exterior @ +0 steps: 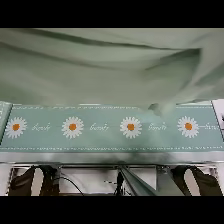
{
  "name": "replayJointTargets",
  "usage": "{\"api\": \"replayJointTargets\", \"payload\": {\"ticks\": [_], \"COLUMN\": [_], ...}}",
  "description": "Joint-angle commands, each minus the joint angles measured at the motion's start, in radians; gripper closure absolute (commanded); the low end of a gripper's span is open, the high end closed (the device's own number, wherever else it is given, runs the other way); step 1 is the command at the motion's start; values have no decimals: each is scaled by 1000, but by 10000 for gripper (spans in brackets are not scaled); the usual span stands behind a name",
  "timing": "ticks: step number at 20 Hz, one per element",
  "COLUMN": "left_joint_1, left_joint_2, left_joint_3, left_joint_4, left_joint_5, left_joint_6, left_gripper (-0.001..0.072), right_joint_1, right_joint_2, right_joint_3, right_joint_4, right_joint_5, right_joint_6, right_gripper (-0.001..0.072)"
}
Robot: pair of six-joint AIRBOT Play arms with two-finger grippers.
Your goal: Fold the shirts.
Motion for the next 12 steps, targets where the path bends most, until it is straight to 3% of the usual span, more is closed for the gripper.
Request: {"api": "replayJointTargets", "payload": {"ticks": [1,3,6,9,11,12], "left_joint_1": [-1,-1,-1,-1,0,-1], "left_joint_2": [36,36,34,17,-36,-73], "left_joint_3": [129,211,281,286,275,255], "left_joint_4": [80,120,182,201,201,203], "left_joint_5": [59,-32,-274,-539,-696,-753], "left_joint_6": [0,-67,-189,-196,-191,-175], "left_gripper": [691,691,691,691,691,691], "right_joint_1": [0,0,0,0,0,7], "right_joint_2": [0,0,0,-18,-74,-98], "right_joint_3": [169,221,237,237,236,214], "right_joint_4": [-111,-137,-203,-236,-230,-210], "right_joint_5": [-16,57,278,492,701,709], "right_joint_6": [33,65,79,76,4,7], "right_gripper": [676,676,676,676,676,676]}}
